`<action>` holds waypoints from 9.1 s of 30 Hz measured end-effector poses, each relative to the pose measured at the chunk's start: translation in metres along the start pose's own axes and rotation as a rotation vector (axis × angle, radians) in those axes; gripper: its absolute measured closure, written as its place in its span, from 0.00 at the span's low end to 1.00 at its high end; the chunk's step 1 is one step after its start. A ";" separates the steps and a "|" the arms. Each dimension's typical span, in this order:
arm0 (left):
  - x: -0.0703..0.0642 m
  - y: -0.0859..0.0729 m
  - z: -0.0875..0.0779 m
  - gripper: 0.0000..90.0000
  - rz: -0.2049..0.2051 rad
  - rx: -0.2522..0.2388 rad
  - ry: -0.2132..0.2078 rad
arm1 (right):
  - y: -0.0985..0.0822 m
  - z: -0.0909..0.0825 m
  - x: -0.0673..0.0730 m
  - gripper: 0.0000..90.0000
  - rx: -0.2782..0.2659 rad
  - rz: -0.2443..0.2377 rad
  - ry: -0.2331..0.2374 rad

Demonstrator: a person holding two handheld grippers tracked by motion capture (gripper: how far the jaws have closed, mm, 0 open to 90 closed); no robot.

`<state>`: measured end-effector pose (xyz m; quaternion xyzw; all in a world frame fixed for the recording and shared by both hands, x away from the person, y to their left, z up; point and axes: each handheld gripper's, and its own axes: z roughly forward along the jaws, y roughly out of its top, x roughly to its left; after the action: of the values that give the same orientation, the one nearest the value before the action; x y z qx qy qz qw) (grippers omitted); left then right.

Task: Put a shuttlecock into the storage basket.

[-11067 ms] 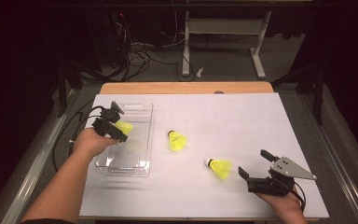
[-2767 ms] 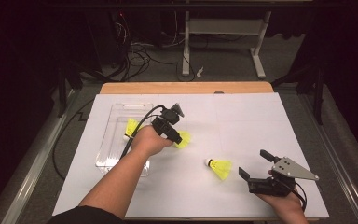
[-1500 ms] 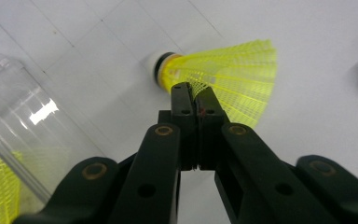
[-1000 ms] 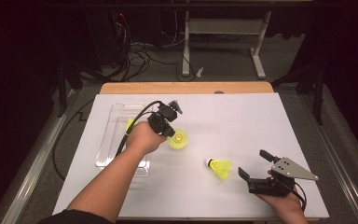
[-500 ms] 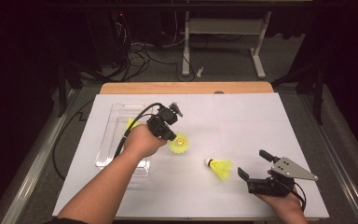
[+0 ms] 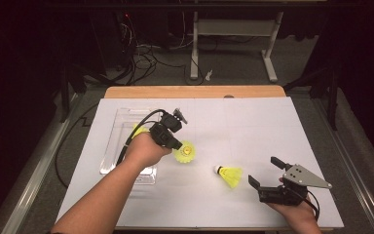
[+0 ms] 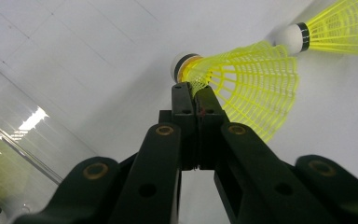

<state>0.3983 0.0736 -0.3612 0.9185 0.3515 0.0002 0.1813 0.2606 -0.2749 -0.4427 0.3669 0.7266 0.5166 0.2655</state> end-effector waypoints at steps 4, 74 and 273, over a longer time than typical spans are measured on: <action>-0.001 -0.002 0.000 0.99 0.005 -0.002 -0.001 | 0.000 0.000 0.000 0.02 0.000 0.000 0.000; 0.043 -0.047 -0.095 0.99 -0.107 -0.118 0.071 | -0.001 0.001 0.000 0.01 0.007 0.002 0.000; 0.096 -0.095 -0.041 0.08 -0.319 0.029 0.137 | -0.002 0.006 0.000 0.02 0.029 0.010 0.010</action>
<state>0.4041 0.2141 -0.3670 0.8513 0.5044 0.0291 0.1415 0.2647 -0.2715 -0.4470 0.3720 0.7334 0.5092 0.2541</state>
